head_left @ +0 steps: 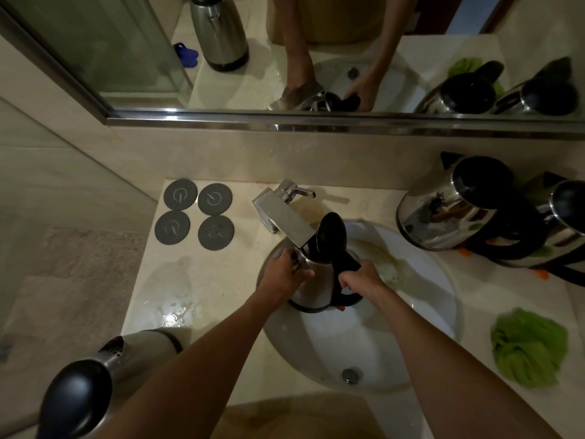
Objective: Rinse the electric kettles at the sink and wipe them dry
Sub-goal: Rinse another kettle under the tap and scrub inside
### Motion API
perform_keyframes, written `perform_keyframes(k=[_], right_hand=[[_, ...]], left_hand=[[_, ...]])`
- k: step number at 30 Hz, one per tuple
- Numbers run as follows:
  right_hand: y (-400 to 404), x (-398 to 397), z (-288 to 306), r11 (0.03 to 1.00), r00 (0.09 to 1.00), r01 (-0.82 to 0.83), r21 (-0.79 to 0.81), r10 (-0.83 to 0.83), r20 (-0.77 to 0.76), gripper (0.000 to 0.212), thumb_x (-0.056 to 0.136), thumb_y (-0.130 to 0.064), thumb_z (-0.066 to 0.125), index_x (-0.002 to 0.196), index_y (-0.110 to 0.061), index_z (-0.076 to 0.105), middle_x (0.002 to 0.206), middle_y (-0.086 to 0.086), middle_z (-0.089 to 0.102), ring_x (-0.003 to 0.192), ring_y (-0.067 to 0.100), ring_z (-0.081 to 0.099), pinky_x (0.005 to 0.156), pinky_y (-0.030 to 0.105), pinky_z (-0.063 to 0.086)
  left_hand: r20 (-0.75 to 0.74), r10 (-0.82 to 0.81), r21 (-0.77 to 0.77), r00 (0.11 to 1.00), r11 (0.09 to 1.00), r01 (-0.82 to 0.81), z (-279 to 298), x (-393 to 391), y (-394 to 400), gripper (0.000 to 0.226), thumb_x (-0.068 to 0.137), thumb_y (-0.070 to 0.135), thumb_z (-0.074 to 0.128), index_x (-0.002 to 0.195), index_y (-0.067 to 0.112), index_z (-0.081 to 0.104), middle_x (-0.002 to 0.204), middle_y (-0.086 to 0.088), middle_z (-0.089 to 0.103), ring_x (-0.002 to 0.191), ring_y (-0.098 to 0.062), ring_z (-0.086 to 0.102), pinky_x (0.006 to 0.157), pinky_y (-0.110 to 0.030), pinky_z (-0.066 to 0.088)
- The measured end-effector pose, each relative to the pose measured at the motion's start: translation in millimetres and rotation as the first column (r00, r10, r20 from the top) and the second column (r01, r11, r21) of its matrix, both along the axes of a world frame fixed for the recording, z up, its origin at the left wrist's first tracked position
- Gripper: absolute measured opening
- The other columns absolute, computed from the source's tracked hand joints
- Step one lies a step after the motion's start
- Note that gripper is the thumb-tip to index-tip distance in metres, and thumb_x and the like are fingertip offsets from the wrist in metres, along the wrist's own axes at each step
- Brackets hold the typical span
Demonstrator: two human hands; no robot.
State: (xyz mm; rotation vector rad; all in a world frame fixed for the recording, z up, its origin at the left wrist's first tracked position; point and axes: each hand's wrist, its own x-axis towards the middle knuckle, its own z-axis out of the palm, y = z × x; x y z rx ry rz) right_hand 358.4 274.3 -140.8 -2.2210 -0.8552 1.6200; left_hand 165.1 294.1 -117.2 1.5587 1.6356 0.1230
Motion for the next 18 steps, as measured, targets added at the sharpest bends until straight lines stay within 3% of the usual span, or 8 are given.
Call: perform_keyframes(k=[3, 13, 18], right_hand=[[0.2, -0.5, -0.2, 1.0, 1.0, 0.003, 0.0, -0.003, -0.002, 0.028, 0.056, -0.005, 0.061, 0.083, -0.007, 0.053, 0.073, 0.008, 0.055, 0.073, 0.027, 0.058, 0.055, 0.028, 0.043], [-0.4, 0.4, 2.2, 1.0, 1.0, -0.026, 0.008, 0.026, -0.014, 0.021, 0.06, -0.002, 0.06, 0.069, -0.015, 0.045, 0.067, 0.005, 0.049, 0.065, 0.023, 0.051, 0.053, 0.027, 0.038], [-1.0, 1.3, 2.6, 0.999, 0.999, -0.04, 0.009, 0.04, -0.018, 0.022, 0.059, -0.002, 0.058, 0.074, -0.014, 0.046, 0.068, 0.005, 0.05, 0.066, 0.023, 0.053, 0.053, 0.026, 0.039]], left_hand=[[0.015, 0.008, 0.001, 1.0, 1.0, -0.008, -0.4, -0.6, -1.0, 0.059, 0.082, 0.035, 0.077, 0.129, 0.012, 0.052, 0.12, -0.005, 0.063, 0.109, -0.02, 0.06, 0.091, -0.032, 0.049], [-0.033, 0.009, 0.045, 0.999, 0.999, -0.007, 1.2, 2.8, -7.6, 0.056, 0.087, 0.034, 0.073, 0.133, 0.013, 0.049, 0.123, -0.006, 0.059, 0.109, -0.018, 0.055, 0.083, -0.023, 0.038], [-0.034, 0.003, 0.042, 0.999, 0.999, -0.002, 0.1, 4.4, -12.2, 0.055, 0.089, 0.034, 0.069, 0.135, 0.016, 0.045, 0.126, -0.005, 0.054, 0.102, -0.007, 0.044, 0.084, -0.022, 0.036]])
